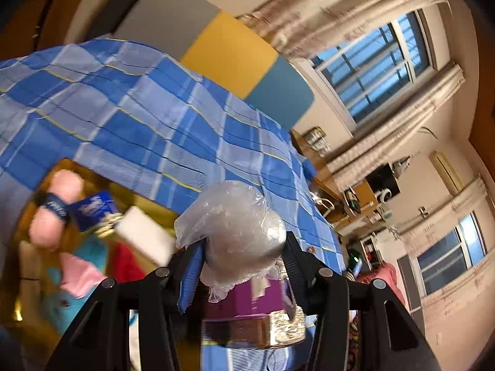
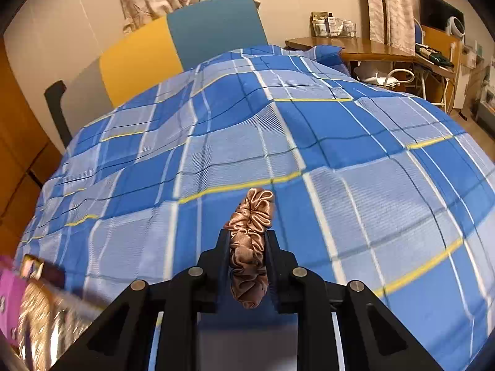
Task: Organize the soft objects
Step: 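Grasp the brown satin scrunchie with the right gripper while the left holds the bag, then carry the white plastic bag into the gold tray and open the left gripper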
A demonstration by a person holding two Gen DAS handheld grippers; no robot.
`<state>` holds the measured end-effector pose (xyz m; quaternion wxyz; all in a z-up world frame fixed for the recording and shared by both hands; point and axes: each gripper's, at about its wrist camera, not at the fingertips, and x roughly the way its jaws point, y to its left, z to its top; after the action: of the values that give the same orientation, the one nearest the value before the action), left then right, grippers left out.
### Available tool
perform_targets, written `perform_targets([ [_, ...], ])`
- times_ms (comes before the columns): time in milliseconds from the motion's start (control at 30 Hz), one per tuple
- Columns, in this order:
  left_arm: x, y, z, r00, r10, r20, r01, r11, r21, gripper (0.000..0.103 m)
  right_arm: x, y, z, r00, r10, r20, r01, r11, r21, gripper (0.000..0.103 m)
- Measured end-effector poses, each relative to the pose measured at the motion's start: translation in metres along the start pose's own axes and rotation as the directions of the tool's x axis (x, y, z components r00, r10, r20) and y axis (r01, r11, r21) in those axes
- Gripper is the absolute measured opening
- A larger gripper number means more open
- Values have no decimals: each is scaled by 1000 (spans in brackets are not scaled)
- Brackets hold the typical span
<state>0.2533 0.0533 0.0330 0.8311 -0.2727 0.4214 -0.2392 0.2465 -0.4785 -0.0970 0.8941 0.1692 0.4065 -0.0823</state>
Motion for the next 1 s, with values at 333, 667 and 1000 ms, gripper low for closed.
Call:
perform_targets([
  [333, 20, 62, -14, 992, 94, -82, -101, 991, -88, 50, -66, 35, -45, 996, 71, 52, -68, 997, -41, 22],
  [667, 100, 66, -25, 975, 105, -197, -123, 989, -82, 54, -130, 71, -80, 984, 129, 119, -117, 987, -108, 22],
  [1000, 87, 62, -22, 971, 173, -164, -181, 983, -35, 81, -172, 110, -102, 973, 157, 169, -116, 966, -230, 22],
])
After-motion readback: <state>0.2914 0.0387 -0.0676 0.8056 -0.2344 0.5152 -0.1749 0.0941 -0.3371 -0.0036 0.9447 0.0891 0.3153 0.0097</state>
